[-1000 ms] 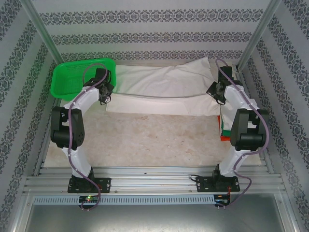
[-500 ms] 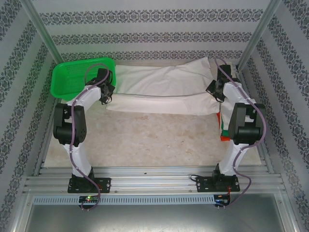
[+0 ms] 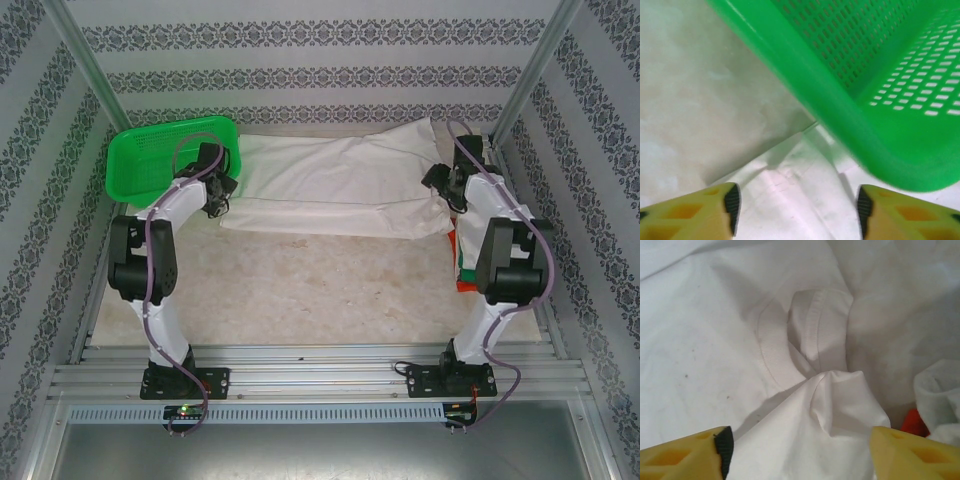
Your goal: Fold and stack the t-shirts
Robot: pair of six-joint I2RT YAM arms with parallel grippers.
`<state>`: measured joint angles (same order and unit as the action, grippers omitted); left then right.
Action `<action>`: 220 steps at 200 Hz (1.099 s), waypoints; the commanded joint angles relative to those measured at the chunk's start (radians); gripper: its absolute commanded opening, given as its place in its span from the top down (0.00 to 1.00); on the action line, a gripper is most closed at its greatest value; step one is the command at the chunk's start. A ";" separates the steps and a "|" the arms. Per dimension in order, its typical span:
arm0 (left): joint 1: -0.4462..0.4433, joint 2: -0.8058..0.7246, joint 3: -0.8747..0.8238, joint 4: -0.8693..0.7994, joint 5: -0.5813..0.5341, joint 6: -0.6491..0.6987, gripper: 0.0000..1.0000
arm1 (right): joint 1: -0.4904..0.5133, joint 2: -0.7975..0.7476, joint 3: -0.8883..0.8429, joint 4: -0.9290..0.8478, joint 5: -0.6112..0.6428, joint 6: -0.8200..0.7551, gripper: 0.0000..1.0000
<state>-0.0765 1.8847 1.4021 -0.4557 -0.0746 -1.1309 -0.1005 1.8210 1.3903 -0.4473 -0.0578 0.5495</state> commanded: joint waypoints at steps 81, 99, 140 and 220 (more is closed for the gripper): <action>-0.126 -0.008 -0.166 0.354 0.222 0.151 0.23 | 0.240 -0.011 -0.090 0.066 -0.088 0.001 0.28; -0.126 0.050 -0.173 0.418 0.219 0.157 0.23 | 0.294 0.062 -0.056 0.058 -0.110 0.028 0.30; -0.121 0.072 -0.216 0.402 0.147 0.199 0.23 | 0.337 0.168 -0.032 0.040 -0.099 0.063 0.33; -0.090 -0.211 -0.575 0.339 0.074 0.203 0.21 | 0.388 -0.009 -0.361 0.071 -0.131 0.110 0.34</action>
<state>-0.1913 1.7531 0.9329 -0.0257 0.0708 -0.9489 0.2634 1.8713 1.1484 -0.3340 -0.1825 0.6121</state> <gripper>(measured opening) 0.788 0.663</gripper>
